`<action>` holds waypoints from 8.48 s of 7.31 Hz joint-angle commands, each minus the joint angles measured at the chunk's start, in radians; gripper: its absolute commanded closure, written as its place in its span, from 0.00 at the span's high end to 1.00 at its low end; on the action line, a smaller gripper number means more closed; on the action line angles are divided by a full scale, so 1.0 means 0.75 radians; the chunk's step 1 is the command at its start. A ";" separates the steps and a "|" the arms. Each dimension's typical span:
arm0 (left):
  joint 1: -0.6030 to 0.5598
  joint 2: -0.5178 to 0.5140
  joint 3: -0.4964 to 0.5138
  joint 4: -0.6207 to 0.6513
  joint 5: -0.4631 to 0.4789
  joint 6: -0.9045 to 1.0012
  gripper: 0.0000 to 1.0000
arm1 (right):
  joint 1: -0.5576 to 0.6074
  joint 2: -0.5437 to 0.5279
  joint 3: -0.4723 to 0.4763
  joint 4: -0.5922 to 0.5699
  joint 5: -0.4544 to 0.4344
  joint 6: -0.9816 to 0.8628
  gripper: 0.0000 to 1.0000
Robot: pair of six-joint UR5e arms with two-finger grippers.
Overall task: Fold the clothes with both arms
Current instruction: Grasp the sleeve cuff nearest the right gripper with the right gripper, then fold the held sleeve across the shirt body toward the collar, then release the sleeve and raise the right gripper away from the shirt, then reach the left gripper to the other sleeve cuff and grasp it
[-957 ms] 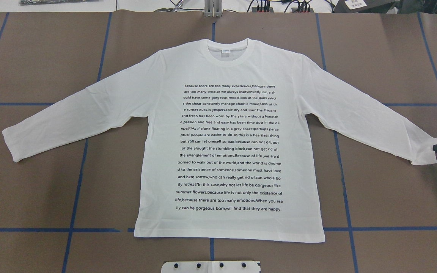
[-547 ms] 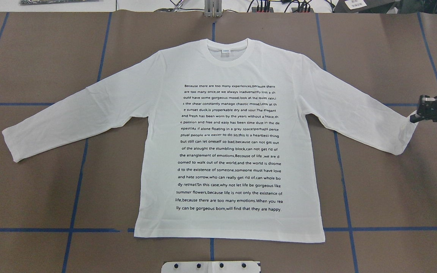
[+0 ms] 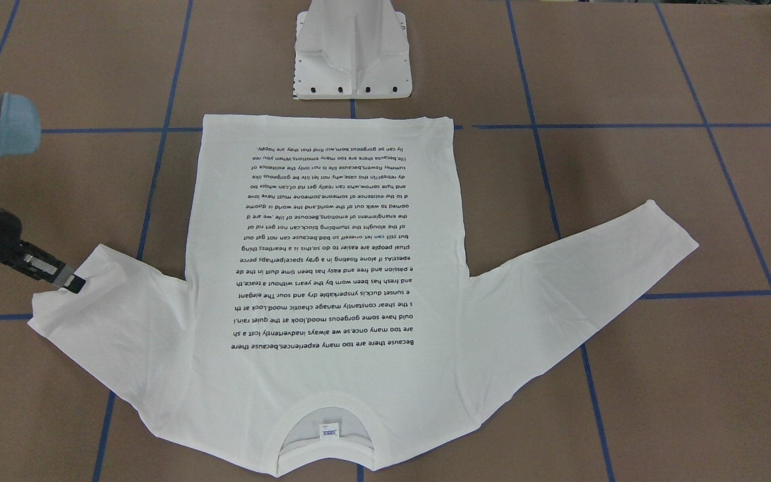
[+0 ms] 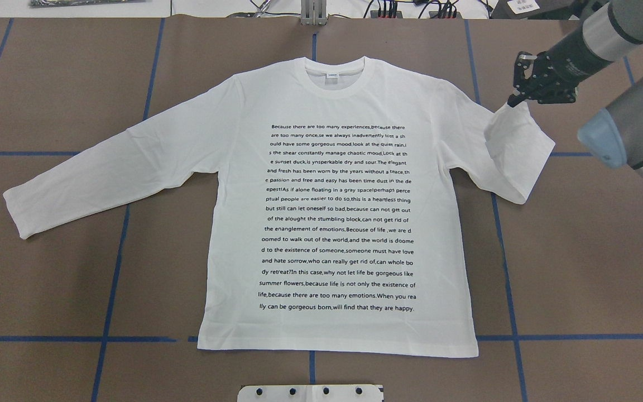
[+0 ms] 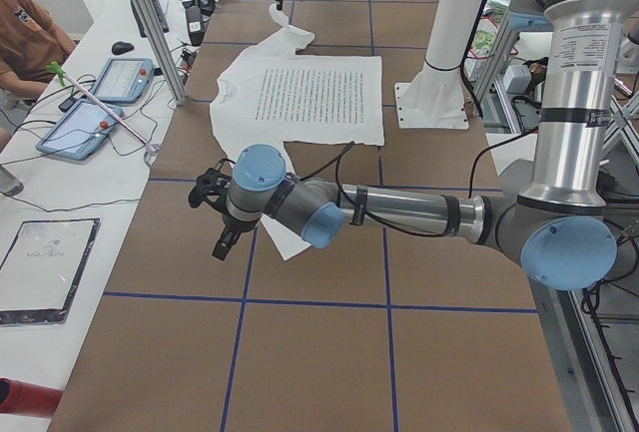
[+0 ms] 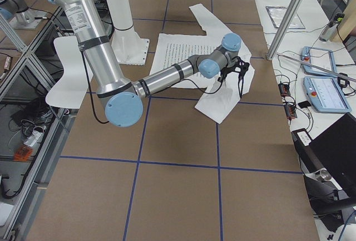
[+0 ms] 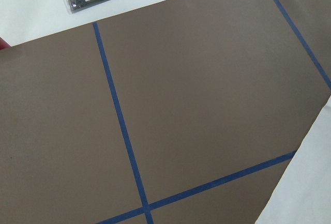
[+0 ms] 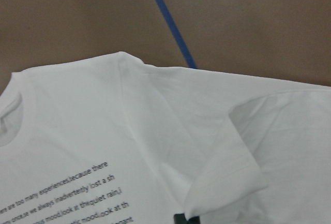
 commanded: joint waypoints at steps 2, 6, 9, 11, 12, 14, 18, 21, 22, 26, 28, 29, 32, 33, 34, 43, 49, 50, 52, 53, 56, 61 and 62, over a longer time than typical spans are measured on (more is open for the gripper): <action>0.008 -0.006 0.000 0.000 -0.001 -0.002 0.99 | -0.200 0.413 -0.158 -0.030 -0.184 0.271 0.00; 0.044 -0.012 0.004 0.000 -0.003 -0.002 0.99 | -0.398 0.739 -0.504 0.074 -0.377 0.359 0.00; 0.044 -0.010 0.008 -0.002 -0.001 0.003 0.99 | -0.474 0.811 -0.558 0.076 -0.453 0.373 0.00; 0.044 -0.010 0.006 -0.002 -0.003 0.000 0.99 | -0.538 0.834 -0.575 0.091 -0.518 0.373 0.00; 0.044 -0.010 0.006 -0.002 -0.003 0.000 0.99 | -0.601 0.838 -0.581 0.151 -0.565 0.373 0.00; 0.044 -0.010 0.008 -0.002 -0.001 0.000 0.99 | -0.644 0.838 -0.583 0.158 -0.592 0.371 0.00; 0.044 -0.010 0.006 -0.002 -0.001 -0.002 0.99 | -0.689 0.840 -0.583 0.207 -0.614 0.365 0.00; 0.044 -0.010 0.000 -0.002 -0.001 -0.002 0.99 | -0.708 0.838 -0.583 0.228 -0.615 0.365 0.00; 0.044 -0.010 0.000 -0.002 -0.001 -0.010 0.99 | -0.708 0.838 -0.583 0.228 -0.617 0.365 0.48; 0.046 -0.012 0.000 -0.014 -0.003 -0.014 0.99 | -0.704 0.850 -0.585 0.228 -0.619 0.375 0.82; 0.164 -0.039 0.013 -0.031 0.009 -0.207 0.93 | -0.594 0.804 -0.520 0.212 -0.523 0.416 0.86; 0.295 -0.059 0.029 -0.094 0.012 -0.206 0.94 | -0.508 0.741 -0.495 0.207 -0.417 0.416 0.86; 0.355 -0.049 0.180 -0.101 -0.003 -0.347 0.98 | -0.309 0.375 -0.240 0.215 -0.257 0.398 0.99; 0.410 -0.047 0.197 -0.105 -0.001 -0.406 0.94 | -0.258 0.297 -0.184 0.220 -0.210 0.398 0.99; 0.427 -0.049 0.243 -0.129 -0.001 -0.419 0.90 | -0.254 0.221 -0.127 0.222 -0.220 0.398 0.99; 0.593 -0.035 0.418 -0.366 -0.001 -0.562 0.81 | -0.215 0.102 -0.080 0.228 -0.244 0.412 0.99; 0.617 -0.033 0.428 -0.366 0.010 -0.560 0.74 | -0.219 0.100 -0.080 0.228 -0.244 0.418 0.99; 0.615 -0.033 0.428 -0.366 0.010 -0.564 0.63 | -0.219 0.098 -0.080 0.228 -0.244 0.418 0.99; 0.615 -0.031 0.420 -0.366 0.008 -0.586 0.00 | -0.219 0.098 -0.080 0.228 -0.244 0.418 0.99; 0.615 -0.033 0.410 -0.366 -0.001 -0.589 0.00 | -0.219 0.098 -0.080 0.228 -0.250 0.418 0.99; 0.613 -0.029 0.289 -0.346 -0.017 -0.595 0.00 | -0.237 0.098 -0.086 0.230 -0.291 0.418 0.99; 0.696 -0.428 0.121 -0.354 -0.189 -1.366 0.00 | -0.137 -0.029 -0.043 0.232 -0.263 0.253 0.99; 0.776 -0.565 0.131 -0.352 -0.132 -1.564 0.00 | -0.101 -0.072 -0.043 0.232 -0.234 0.156 0.99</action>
